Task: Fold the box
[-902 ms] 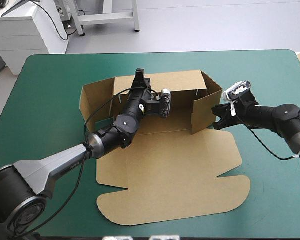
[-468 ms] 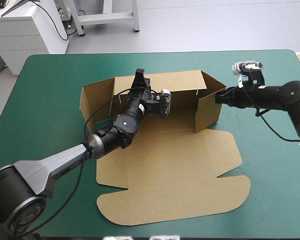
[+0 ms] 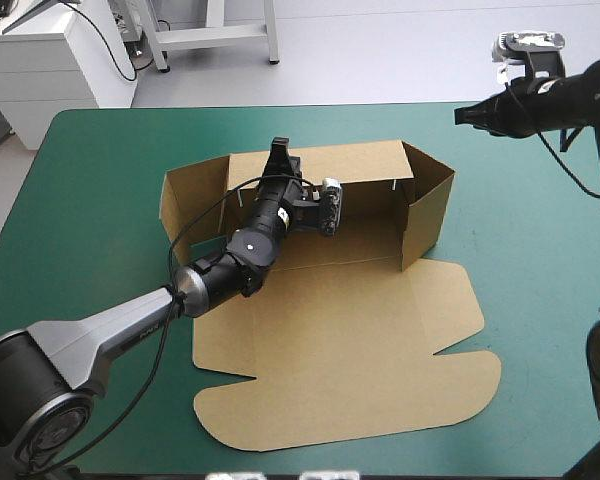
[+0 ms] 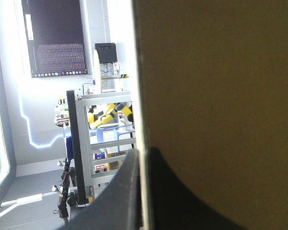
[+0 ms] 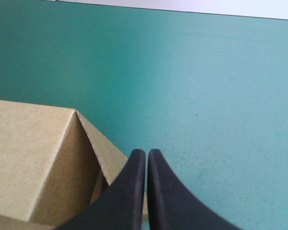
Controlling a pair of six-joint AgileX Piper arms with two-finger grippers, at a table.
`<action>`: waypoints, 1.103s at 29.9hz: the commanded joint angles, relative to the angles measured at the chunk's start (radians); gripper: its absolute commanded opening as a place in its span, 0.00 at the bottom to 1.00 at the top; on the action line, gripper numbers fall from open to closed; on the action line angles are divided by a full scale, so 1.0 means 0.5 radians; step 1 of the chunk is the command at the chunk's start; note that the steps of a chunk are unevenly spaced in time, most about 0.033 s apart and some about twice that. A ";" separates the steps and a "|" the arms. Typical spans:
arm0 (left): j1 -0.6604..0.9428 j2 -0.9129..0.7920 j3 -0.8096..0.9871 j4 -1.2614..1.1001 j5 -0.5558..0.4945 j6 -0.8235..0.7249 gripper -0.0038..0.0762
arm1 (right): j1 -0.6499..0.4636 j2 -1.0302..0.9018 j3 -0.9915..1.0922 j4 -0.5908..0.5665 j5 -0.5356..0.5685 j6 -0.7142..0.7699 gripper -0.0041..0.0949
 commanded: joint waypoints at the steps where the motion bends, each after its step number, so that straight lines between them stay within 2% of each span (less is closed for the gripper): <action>1: -0.010 -0.066 -0.041 0.093 -0.022 0.007 0.04 | -0.001 0.151 -0.301 0.013 0.079 0.024 0.04; 5: -0.010 -0.066 -0.041 0.093 -0.022 0.007 0.04 | -0.001 0.361 -0.475 0.034 0.128 0.122 0.04; 9: -0.010 -0.066 -0.041 0.093 -0.022 0.007 0.04 | -0.001 0.483 -0.468 0.143 0.254 0.095 0.04; 13: -0.010 -0.066 -0.041 0.093 -0.022 0.007 0.04 | -0.001 0.498 -0.457 0.236 0.254 0.013 0.04; 19: -0.010 -0.066 -0.041 0.093 -0.022 0.002 0.04 | -0.001 0.430 -0.338 0.242 0.254 -0.048 0.04; 27: -0.010 -0.066 -0.041 0.093 -0.018 -0.002 0.04 | -0.001 0.283 0.083 0.264 0.196 -0.320 0.04; 31: -0.010 -0.066 -0.041 0.093 -0.008 -0.002 0.04 | -0.001 0.224 0.158 0.411 0.248 -0.546 0.04; 33: -0.010 -0.066 -0.041 0.093 -0.008 -0.002 0.04 | -0.001 0.181 0.224 0.435 0.206 -0.607 0.04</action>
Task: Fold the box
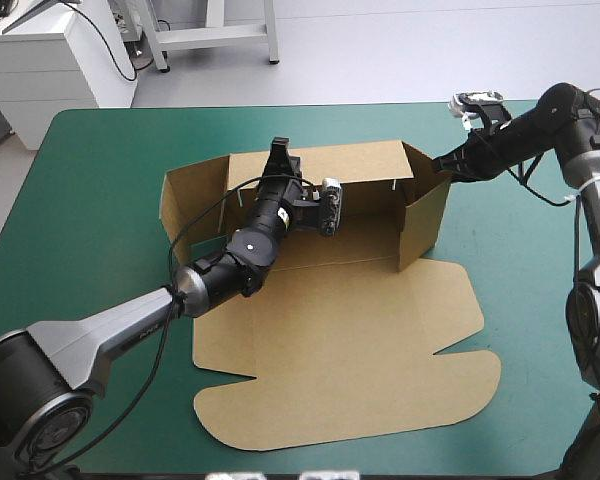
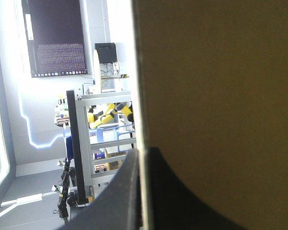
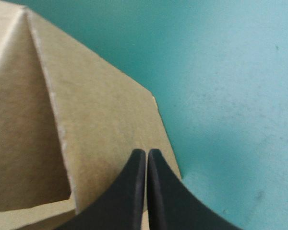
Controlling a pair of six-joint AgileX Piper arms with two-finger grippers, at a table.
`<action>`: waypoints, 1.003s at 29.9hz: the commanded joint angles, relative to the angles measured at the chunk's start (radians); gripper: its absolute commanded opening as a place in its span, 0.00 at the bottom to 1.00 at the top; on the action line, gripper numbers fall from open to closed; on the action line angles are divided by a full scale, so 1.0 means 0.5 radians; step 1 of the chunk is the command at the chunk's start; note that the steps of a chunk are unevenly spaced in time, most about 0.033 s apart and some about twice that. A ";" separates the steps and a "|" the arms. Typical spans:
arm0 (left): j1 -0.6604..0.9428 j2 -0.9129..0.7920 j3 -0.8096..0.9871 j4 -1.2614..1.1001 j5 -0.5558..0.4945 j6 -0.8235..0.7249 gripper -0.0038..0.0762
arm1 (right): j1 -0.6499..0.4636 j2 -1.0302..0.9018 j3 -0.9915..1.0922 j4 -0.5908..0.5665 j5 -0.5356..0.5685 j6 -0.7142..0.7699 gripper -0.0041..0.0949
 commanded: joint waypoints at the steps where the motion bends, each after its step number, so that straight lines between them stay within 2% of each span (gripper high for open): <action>1: -0.010 -0.066 -0.041 0.093 -0.008 -0.002 0.04 | 0.003 -0.209 0.070 0.129 -0.096 -0.167 0.04; 6: -0.010 -0.066 -0.041 0.090 -0.008 -0.002 0.04 | 0.038 -0.444 0.458 0.166 -0.447 -0.496 0.04; 9: -0.010 -0.066 -0.041 0.086 -0.008 -0.002 0.04 | 0.038 -0.597 0.758 0.337 -0.706 -0.805 0.04; 12: -0.010 -0.066 -0.041 0.086 -0.008 -0.002 0.04 | 0.038 -0.724 1.088 0.581 -1.160 -1.216 0.04; 14: -0.010 -0.066 -0.041 0.086 -0.008 -0.002 0.04 | 0.038 -0.746 1.240 0.756 -1.321 -1.407 0.04; 16: -0.010 -0.066 -0.041 0.086 -0.008 -0.002 0.04 | 0.038 -0.737 1.308 0.823 -1.319 -1.528 0.04; 19: -0.010 -0.066 -0.041 0.086 -0.008 -0.002 0.04 | 0.038 -0.697 1.349 0.835 -1.193 -1.605 0.05; 23: -0.010 -0.066 -0.041 0.086 -0.005 -0.002 0.04 | 0.038 -0.662 1.349 0.832 -1.106 -1.621 0.13; 26: -0.010 -0.066 -0.041 0.086 -0.001 -0.002 0.04 | 0.038 -0.658 1.349 0.828 -1.084 -1.629 0.27; 30: -0.010 -0.066 -0.041 0.086 0.003 -0.002 0.04 | 0.038 -0.658 1.349 0.828 -0.996 -1.713 0.55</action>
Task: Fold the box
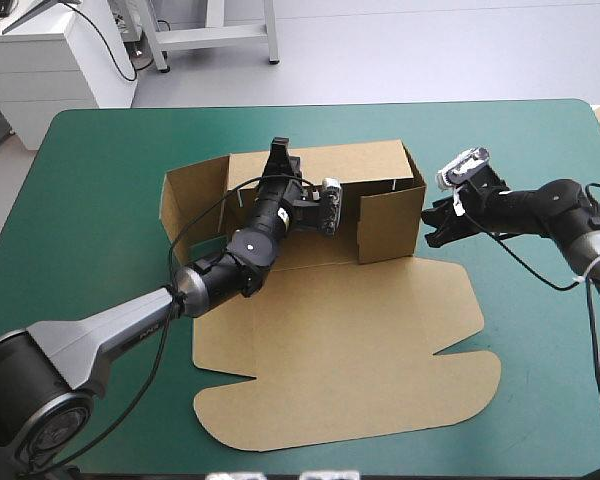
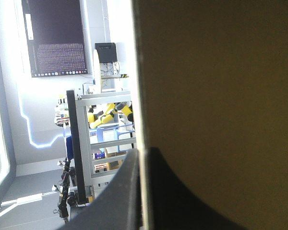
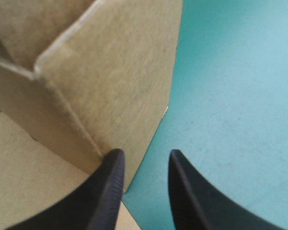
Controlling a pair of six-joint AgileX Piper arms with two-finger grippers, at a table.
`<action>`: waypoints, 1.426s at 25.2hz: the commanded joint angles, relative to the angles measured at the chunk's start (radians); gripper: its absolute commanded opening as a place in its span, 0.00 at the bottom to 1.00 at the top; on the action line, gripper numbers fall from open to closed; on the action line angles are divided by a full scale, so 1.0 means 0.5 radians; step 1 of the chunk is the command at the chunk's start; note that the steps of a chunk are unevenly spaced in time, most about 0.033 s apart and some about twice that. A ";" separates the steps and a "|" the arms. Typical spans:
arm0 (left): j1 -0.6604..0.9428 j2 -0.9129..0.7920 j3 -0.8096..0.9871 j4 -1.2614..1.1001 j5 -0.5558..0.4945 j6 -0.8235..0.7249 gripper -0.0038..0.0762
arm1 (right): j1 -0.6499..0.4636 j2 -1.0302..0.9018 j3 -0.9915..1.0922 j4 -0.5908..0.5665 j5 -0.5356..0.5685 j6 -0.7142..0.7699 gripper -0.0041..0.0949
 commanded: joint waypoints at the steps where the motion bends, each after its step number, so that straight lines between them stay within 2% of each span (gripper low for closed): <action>1: -0.010 -0.066 -0.041 0.086 0.001 -0.002 0.04 | 0.000 -0.073 -0.050 0.088 0.095 -0.088 0.62; 2: -0.010 -0.066 -0.041 0.086 0.001 -0.002 0.04 | 0.000 -0.073 -0.050 0.092 0.139 -0.099 0.70; 5: -0.010 -0.066 -0.041 0.086 -0.002 -0.002 0.04 | 0.000 -0.073 -0.050 0.096 0.197 -0.166 0.79; 10: -0.010 -0.066 -0.041 0.086 -0.006 -0.002 0.04 | 0.000 -0.070 -0.050 0.214 0.197 -0.285 0.78; 14: -0.010 -0.066 -0.041 0.086 -0.006 -0.002 0.04 | 0.010 -0.052 -0.050 0.310 0.214 -0.245 0.78; 16: -0.010 -0.066 -0.041 0.086 -0.006 -0.002 0.04 | 0.050 -0.052 -0.050 0.215 0.219 -0.163 0.78; 18: -0.010 -0.066 -0.041 0.077 -0.006 -0.002 0.04 | 0.142 -0.052 -0.050 0.002 0.214 0.076 0.78; 19: -0.010 -0.066 -0.041 0.068 -0.006 -0.002 0.04 | 0.171 -0.052 -0.041 -0.017 0.187 0.114 0.78; 21: -0.010 -0.066 -0.041 0.063 -0.001 -0.002 0.04 | 0.216 -0.065 -0.013 0.031 0.067 0.127 0.78; 25: -0.010 -0.066 -0.041 0.063 0.003 0.017 0.04 | 0.315 -0.120 0.095 0.143 -0.313 0.142 0.78; 29: -0.010 -0.066 -0.041 0.070 -0.002 0.012 0.04 | 0.515 -0.144 0.295 0.407 -0.979 0.112 0.78; 31: -0.010 -0.066 -0.041 0.070 -0.002 0.012 0.04 | 0.589 -0.147 0.322 0.472 -1.140 0.064 0.78; 32: -0.010 -0.066 -0.041 0.070 -0.005 0.007 0.04 | 0.612 -0.151 0.322 0.472 -1.160 0.064 0.74; 33: -0.010 -0.066 -0.041 0.070 -0.005 -0.003 0.04 | 0.623 -0.163 0.322 0.472 -1.171 0.074 0.67; 34: -0.010 -0.066 -0.041 0.070 -0.005 -0.003 0.04 | 0.623 -0.172 0.322 0.476 -1.161 0.097 0.54; 35: -0.010 -0.066 -0.041 0.070 -0.005 -0.003 0.04 | 0.623 -0.182 0.322 0.478 -1.148 0.128 0.32; 36: -0.010 -0.066 -0.041 0.070 -0.005 -0.003 0.04 | 0.623 -0.187 0.322 0.483 -1.139 0.123 0.17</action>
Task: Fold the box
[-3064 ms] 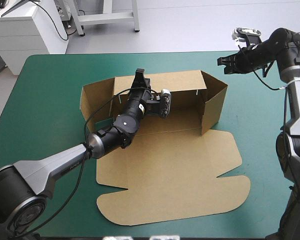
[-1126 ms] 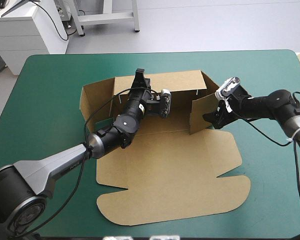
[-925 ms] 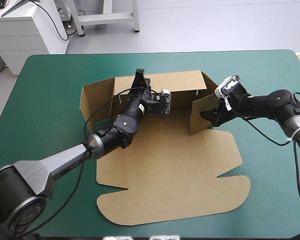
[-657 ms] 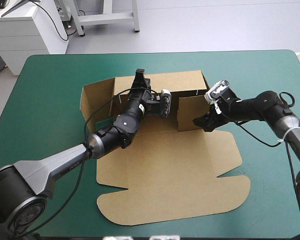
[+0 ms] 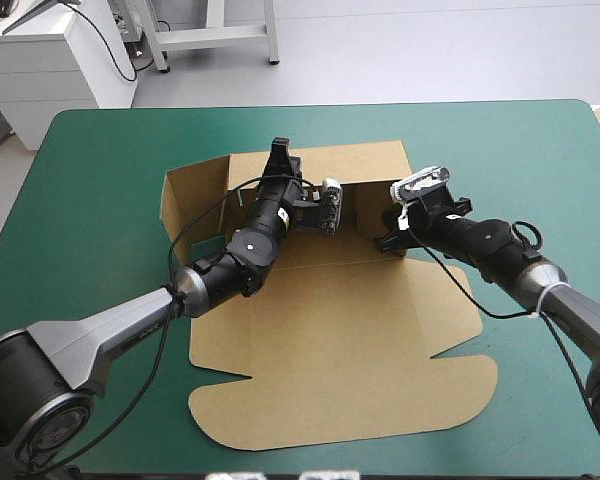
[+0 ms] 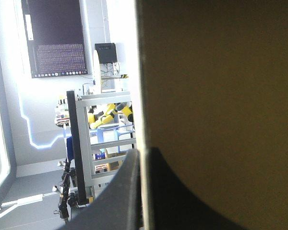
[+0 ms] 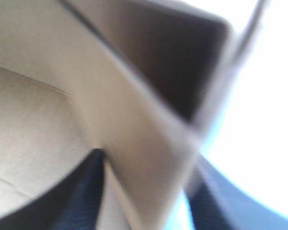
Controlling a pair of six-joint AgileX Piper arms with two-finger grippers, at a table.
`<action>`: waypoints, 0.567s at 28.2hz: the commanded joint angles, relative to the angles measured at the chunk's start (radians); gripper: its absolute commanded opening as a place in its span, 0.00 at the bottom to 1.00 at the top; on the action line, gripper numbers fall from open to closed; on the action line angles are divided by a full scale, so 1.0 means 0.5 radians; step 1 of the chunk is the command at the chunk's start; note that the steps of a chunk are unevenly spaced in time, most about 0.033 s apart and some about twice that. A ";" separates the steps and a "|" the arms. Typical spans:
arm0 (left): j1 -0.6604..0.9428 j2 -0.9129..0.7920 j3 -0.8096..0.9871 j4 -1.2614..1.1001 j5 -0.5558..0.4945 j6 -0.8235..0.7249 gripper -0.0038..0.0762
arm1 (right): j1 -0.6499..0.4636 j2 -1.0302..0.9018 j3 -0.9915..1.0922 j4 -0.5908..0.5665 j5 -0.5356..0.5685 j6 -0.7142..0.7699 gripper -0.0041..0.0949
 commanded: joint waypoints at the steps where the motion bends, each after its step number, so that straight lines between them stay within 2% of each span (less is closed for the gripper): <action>1: -0.010 -0.068 -0.041 0.070 -0.008 -0.010 0.04 | 0.002 -0.116 -0.049 0.048 -0.045 0.000 0.01; 2: -0.010 -0.068 -0.041 0.070 -0.008 -0.010 0.04 | 0.002 -0.121 -0.049 0.063 -0.045 -0.007 0.03; 7: -0.010 -0.055 -0.041 0.065 0.018 -0.130 0.04 | 0.002 -0.122 -0.049 0.094 -0.073 -0.033 0.02; 10: 0.009 -0.038 -0.041 0.095 0.004 -0.120 0.11 | 0.002 -0.122 -0.049 0.104 -0.114 -0.033 0.02; 12: 0.024 -0.028 -0.041 0.095 0.009 -0.035 0.24 | 0.002 -0.122 -0.049 0.104 -0.127 -0.062 0.02; 15: 0.029 -0.007 -0.041 0.095 0.009 -0.031 0.53 | 0.002 -0.118 -0.053 0.104 -0.142 -0.103 0.02; 16: 0.029 0.003 -0.041 0.095 0.013 -0.054 0.60 | 0.002 -0.114 -0.053 0.104 -0.156 -0.103 0.02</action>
